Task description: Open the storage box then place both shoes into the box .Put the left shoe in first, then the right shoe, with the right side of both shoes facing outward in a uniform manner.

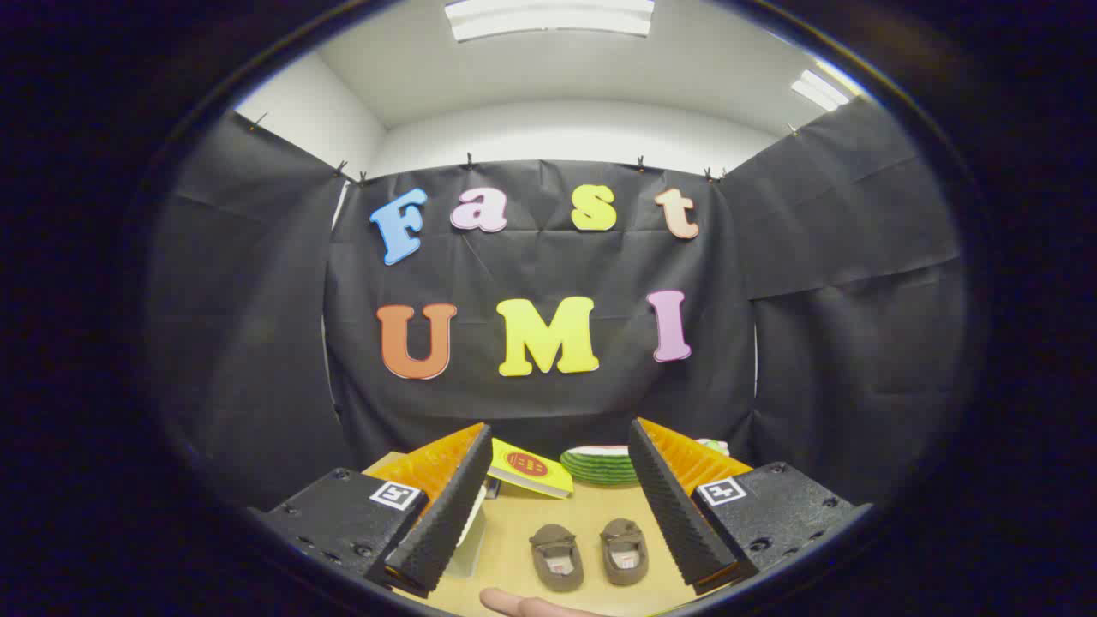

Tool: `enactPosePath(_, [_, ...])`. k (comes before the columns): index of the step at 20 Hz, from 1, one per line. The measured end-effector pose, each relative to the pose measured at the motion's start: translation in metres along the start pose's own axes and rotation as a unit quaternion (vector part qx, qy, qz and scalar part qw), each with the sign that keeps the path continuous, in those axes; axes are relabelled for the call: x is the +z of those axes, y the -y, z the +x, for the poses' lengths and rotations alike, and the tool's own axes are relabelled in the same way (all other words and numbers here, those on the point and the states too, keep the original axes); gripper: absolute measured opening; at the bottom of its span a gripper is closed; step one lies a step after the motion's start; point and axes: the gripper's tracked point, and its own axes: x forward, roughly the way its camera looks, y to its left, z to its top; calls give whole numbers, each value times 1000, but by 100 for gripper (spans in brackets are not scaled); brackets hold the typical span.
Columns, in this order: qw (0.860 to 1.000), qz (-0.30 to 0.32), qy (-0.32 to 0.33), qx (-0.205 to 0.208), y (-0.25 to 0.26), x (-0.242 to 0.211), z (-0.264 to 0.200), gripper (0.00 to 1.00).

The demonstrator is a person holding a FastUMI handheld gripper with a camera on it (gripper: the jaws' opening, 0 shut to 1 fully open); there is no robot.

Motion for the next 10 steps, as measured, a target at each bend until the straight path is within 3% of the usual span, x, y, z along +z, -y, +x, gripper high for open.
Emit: enactPosePath(10, [1000, -9, -18, 4, -5, -16, 5, 100])
